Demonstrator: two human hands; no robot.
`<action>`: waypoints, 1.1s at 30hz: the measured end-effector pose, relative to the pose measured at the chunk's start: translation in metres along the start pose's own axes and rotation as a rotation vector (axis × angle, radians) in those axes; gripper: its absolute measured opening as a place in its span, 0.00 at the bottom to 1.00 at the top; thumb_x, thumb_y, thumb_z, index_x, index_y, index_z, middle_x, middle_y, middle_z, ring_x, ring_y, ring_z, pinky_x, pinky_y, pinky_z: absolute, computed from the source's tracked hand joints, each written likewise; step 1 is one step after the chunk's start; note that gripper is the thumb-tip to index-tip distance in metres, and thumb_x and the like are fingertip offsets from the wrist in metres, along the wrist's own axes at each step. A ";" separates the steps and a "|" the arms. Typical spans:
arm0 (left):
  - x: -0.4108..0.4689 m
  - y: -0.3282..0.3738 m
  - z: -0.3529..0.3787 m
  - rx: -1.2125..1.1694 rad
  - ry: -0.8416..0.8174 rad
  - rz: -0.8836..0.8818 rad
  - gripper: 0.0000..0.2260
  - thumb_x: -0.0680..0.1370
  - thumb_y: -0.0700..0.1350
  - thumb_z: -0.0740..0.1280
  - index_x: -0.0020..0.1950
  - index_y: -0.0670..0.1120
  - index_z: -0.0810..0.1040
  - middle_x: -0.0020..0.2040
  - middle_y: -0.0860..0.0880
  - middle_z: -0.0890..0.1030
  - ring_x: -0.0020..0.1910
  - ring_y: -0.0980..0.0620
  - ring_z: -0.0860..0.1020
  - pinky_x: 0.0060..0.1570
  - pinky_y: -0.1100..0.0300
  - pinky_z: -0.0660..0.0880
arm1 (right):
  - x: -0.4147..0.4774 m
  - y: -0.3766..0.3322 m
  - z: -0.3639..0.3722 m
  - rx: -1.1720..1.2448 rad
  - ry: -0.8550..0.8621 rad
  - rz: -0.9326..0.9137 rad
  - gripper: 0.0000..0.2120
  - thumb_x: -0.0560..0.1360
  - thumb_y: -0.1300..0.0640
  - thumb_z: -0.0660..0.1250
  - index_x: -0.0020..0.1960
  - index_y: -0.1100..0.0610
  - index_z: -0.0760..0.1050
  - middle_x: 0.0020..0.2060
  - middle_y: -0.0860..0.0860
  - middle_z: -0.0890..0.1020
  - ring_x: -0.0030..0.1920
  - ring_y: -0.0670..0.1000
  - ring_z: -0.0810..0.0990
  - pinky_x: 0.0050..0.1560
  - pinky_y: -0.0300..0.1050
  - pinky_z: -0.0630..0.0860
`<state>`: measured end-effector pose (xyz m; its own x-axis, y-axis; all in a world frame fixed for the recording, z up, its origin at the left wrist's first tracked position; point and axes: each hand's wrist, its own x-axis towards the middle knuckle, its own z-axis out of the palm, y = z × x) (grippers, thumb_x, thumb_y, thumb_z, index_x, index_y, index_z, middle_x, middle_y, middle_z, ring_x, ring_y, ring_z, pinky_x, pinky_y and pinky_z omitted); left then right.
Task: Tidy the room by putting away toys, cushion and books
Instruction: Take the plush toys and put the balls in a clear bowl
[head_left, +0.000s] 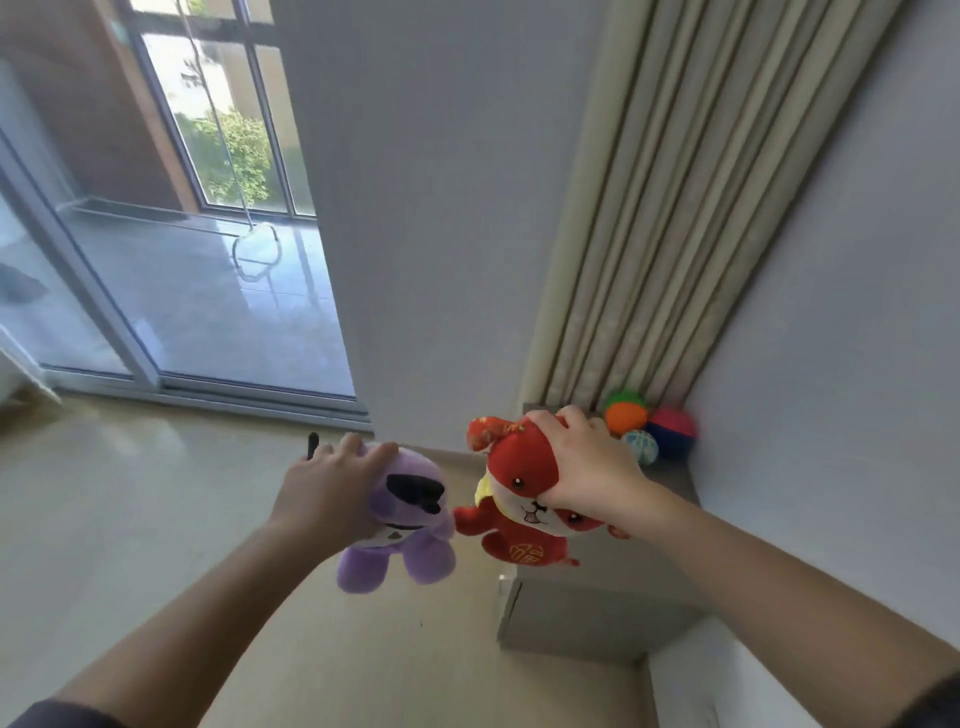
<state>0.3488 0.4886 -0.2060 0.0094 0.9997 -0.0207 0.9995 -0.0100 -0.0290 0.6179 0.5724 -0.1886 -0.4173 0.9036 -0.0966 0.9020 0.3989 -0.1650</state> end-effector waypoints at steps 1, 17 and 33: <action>-0.013 -0.022 -0.003 -0.002 0.012 -0.018 0.29 0.67 0.60 0.67 0.66 0.59 0.61 0.57 0.50 0.72 0.53 0.47 0.75 0.44 0.57 0.70 | 0.001 -0.026 0.001 -0.001 0.006 -0.017 0.40 0.65 0.40 0.73 0.70 0.39 0.56 0.64 0.50 0.66 0.62 0.57 0.69 0.52 0.54 0.75; -0.185 -0.308 -0.021 -0.014 0.113 -0.344 0.30 0.68 0.59 0.68 0.66 0.59 0.60 0.57 0.50 0.72 0.50 0.47 0.75 0.40 0.57 0.69 | 0.029 -0.349 0.031 -0.064 -0.026 -0.278 0.41 0.64 0.43 0.74 0.70 0.37 0.55 0.64 0.48 0.67 0.61 0.55 0.69 0.47 0.50 0.75; -0.226 -0.634 0.005 -0.041 0.010 -0.625 0.26 0.70 0.52 0.66 0.66 0.59 0.60 0.56 0.50 0.69 0.53 0.48 0.73 0.40 0.58 0.67 | 0.198 -0.678 0.094 -0.147 -0.161 -0.506 0.43 0.63 0.41 0.74 0.70 0.35 0.53 0.62 0.47 0.67 0.61 0.53 0.69 0.49 0.51 0.79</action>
<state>-0.2872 0.2686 -0.1877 -0.5770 0.8168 -0.0029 0.8167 0.5770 0.0059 -0.0862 0.4660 -0.1887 -0.8042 0.5626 -0.1917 0.5854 0.8055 -0.0922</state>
